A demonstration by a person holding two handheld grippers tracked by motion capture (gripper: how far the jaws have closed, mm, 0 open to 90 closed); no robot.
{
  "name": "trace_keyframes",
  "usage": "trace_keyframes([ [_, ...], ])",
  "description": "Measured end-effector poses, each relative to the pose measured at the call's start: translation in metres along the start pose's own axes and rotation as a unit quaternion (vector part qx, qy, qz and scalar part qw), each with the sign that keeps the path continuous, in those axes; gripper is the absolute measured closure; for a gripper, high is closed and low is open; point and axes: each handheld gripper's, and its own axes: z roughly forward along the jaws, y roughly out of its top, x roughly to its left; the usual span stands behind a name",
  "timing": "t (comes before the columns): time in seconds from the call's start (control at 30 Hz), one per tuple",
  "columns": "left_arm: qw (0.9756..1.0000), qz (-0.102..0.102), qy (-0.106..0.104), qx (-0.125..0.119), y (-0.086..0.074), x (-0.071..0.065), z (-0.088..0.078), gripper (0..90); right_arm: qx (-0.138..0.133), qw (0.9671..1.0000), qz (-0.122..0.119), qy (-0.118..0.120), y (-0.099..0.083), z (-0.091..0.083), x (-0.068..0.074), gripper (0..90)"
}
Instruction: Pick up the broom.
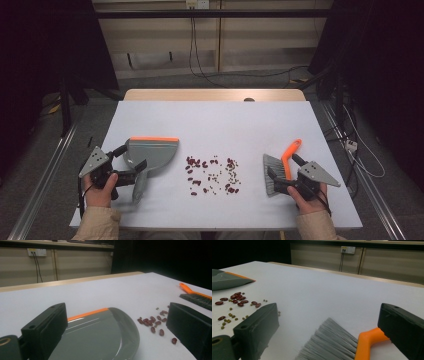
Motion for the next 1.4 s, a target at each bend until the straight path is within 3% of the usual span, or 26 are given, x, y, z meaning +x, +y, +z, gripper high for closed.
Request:
trace_keyframes([
  [0.37,1.0000,0.001,-0.001,0.000,0.000,0.001,0.001,3.6,0.012,0.9998,-0.004,-0.013,0.004,0.004,-0.005,2.3],
  [0.5,1.0000,0.000,-0.002,0.000,0.000,0.001,0.001,3.7,0.023,0.9991,-0.017,-0.031,0.010,0.010,-0.010,2.8],
  [0.7,1.0000,0.000,0.001,0.002,-0.001,0.002,0.002,3.7,0.053,0.9970,0.009,-0.056,0.012,0.019,-0.023,2.4],
  [0.9,1.0000,0.002,0.000,0.006,-0.002,0.004,0.005,3.8,0.089,0.9915,0.036,-0.088,0.011,0.029,-0.039,4.1],
  [1.03,1.0000,0.002,-0.001,0.004,-0.002,0.003,0.006,3.9,0.121,0.9862,0.067,-0.091,0.007,0.035,-0.047,6.1],
  [1.2,1.0000,-0.002,0.000,0.001,-0.001,0.004,0.007,4.1,0.146,0.9800,0.097,-0.093,0.004,0.042,-0.052,15.7],
  [1.33,1.0000,0.001,0.000,0.003,-0.001,0.003,0.009,4.1,0.159,0.9762,0.109,-0.100,0.006,0.047,-0.054,28.9],
  [1.4,1.0000,0.001,-0.001,0.003,-0.001,0.002,0.009,4.1,0.178,0.9717,0.121,-0.097,0.005,0.051,-0.054,31.5],
])
